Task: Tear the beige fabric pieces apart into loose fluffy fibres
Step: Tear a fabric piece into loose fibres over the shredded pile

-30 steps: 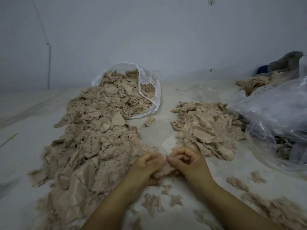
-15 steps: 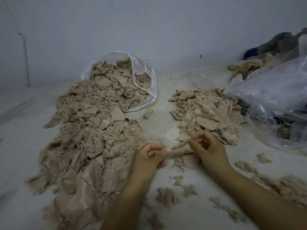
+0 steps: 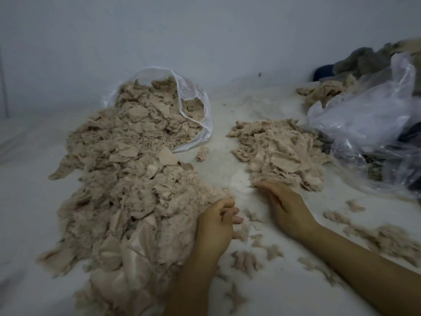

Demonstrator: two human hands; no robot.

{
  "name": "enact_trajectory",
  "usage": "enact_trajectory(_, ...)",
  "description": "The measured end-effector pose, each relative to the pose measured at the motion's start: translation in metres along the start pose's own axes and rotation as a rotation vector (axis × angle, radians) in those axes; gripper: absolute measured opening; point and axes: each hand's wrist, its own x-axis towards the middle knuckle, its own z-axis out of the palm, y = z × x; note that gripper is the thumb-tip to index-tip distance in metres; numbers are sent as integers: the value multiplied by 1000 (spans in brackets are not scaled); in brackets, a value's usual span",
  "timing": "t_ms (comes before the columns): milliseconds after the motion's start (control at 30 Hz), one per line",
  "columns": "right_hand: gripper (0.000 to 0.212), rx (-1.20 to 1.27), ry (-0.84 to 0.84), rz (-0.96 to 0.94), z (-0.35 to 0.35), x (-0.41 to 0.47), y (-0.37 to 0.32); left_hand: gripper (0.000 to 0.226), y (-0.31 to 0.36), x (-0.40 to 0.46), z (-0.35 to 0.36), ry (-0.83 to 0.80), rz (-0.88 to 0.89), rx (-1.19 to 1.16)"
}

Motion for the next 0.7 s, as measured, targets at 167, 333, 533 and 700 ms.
enact_trajectory(167,51,-43,-465,-175,-3,-12,-15,31,8,-2,-4,115,80,-83)
enact_trajectory(333,42,102,-634,-295,-12,-39,-21,32,14,-1,-15,262,167,-188)
enact_trajectory(533,52,645,-454,94,-29,-48,-16,26,9,1,-22,228,178,-184)
enact_trajectory(700,34,216,-300,13,16,16,-40,34,8,0,-21,213,181,-139)
